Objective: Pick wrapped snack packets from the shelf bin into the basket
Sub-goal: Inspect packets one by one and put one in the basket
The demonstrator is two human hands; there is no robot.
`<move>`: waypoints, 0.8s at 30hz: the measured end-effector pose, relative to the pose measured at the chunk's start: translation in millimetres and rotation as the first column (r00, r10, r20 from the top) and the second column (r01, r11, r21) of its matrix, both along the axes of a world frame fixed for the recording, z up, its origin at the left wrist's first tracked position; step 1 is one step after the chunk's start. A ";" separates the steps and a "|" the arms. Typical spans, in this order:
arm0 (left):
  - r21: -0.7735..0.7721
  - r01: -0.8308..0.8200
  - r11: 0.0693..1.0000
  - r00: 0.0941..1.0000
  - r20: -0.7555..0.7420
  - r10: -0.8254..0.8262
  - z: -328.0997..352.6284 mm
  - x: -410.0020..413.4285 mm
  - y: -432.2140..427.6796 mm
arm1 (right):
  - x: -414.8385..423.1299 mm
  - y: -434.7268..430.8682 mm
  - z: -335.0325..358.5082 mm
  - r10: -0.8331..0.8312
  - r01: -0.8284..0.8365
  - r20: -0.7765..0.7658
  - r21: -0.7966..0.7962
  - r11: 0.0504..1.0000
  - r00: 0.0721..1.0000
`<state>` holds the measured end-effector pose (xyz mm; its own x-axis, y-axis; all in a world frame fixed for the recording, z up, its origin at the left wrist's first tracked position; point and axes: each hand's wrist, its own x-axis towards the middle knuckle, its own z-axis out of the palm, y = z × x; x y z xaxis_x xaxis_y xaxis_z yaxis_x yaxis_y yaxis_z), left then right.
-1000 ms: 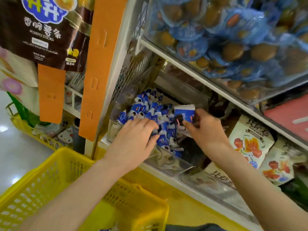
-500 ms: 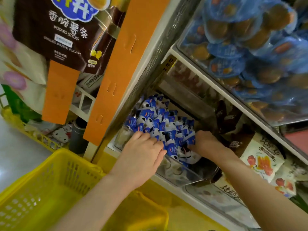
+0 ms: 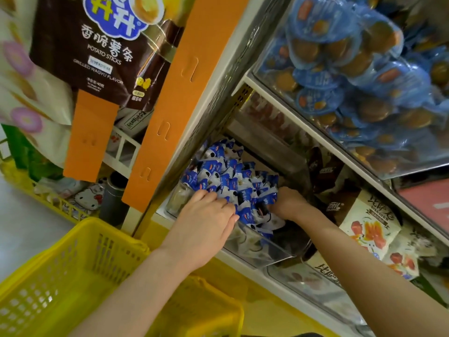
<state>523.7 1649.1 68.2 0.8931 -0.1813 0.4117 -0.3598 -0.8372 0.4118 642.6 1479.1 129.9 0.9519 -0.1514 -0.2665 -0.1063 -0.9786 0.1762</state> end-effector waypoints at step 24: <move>-0.005 -0.030 1.000 0.997 -0.068 0.030 3.6 1.8 22.3 | -5.8 18.3 5.7 0.110 -0.111 -0.019 -0.199 0.974 0.994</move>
<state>525.5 1671.4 71.8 0.9240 -0.1515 0.3511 -0.3054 -0.8449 0.4392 636.8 1497.4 135.5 0.9638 -0.0962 -0.2488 0.0025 -0.9295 0.3689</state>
